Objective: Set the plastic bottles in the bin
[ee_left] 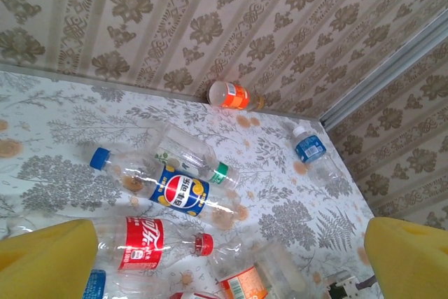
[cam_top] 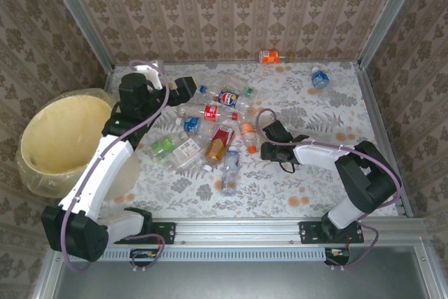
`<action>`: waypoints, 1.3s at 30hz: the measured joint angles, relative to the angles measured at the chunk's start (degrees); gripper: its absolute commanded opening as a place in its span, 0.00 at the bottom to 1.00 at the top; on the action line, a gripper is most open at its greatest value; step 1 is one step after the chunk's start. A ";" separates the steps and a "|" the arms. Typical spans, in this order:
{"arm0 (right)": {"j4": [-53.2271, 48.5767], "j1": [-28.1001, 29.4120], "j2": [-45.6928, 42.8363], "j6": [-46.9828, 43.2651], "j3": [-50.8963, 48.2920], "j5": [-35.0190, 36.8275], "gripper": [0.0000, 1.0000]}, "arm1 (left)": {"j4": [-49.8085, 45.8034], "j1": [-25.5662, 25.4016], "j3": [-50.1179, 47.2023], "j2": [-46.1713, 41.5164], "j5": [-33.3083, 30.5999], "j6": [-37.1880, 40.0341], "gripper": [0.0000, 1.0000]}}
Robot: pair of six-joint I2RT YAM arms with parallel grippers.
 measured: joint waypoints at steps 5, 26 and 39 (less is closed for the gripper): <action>2.34 0.00 -0.48 -0.55 -0.66 2.01 0.38 | 0.22 -2.36 1.81 4.59 -0.02 0.00 1.00; 30.97 0.00 -18.71 -2.29 -15.34 1.51 0.18 | 8.57 -14.25 8.92 28.30 5.57 -5.18 1.00; 42.25 0.00 -12.24 4.92 -12.13 -7.58 0.19 | 25.44 -16.70 9.81 35.87 21.35 -13.31 1.00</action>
